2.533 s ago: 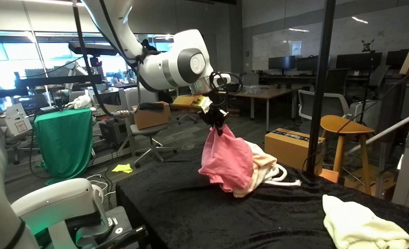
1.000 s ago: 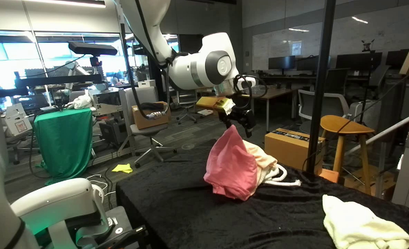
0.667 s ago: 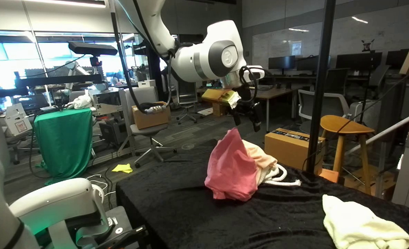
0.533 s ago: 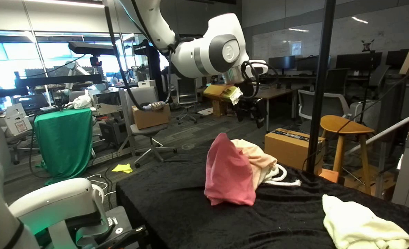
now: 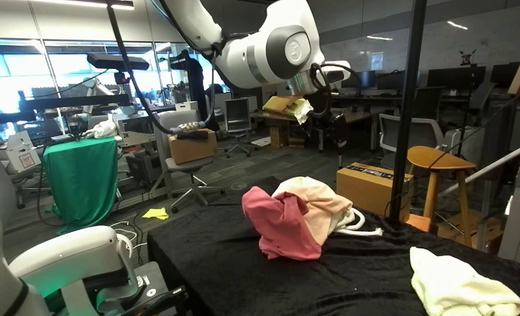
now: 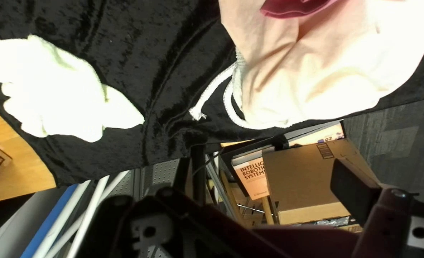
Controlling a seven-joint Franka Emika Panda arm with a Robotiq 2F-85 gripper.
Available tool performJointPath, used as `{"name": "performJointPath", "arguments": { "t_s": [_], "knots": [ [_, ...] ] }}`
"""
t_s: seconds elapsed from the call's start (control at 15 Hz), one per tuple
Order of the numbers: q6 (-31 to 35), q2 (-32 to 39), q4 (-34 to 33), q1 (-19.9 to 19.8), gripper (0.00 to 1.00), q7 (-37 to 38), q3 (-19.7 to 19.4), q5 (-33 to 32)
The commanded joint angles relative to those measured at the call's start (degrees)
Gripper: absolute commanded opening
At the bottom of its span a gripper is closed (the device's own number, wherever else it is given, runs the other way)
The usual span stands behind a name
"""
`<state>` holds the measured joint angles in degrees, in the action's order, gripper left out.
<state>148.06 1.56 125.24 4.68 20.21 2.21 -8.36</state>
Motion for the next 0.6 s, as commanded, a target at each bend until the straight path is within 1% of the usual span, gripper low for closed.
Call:
{"name": "performJointPath", "arguments": {
  "t_s": [0.0, 0.07, 0.2, 0.53],
  "knots": [
    [1.0, -1.2, 2.0, -1.6, 1.0, -0.3, -0.7, 2.1],
    [0.7, -1.0, 2.3, -2.0, 1.0, -0.9, -1.0, 2.6],
    [-0.5, -0.8, 2.2, -2.9, 1.0, -4.4, -1.6, 6.4],
    [-3.8, 2.6, -0.9, -5.8, 1.0, -13.5, -3.4, 15.2]
  ]
}}
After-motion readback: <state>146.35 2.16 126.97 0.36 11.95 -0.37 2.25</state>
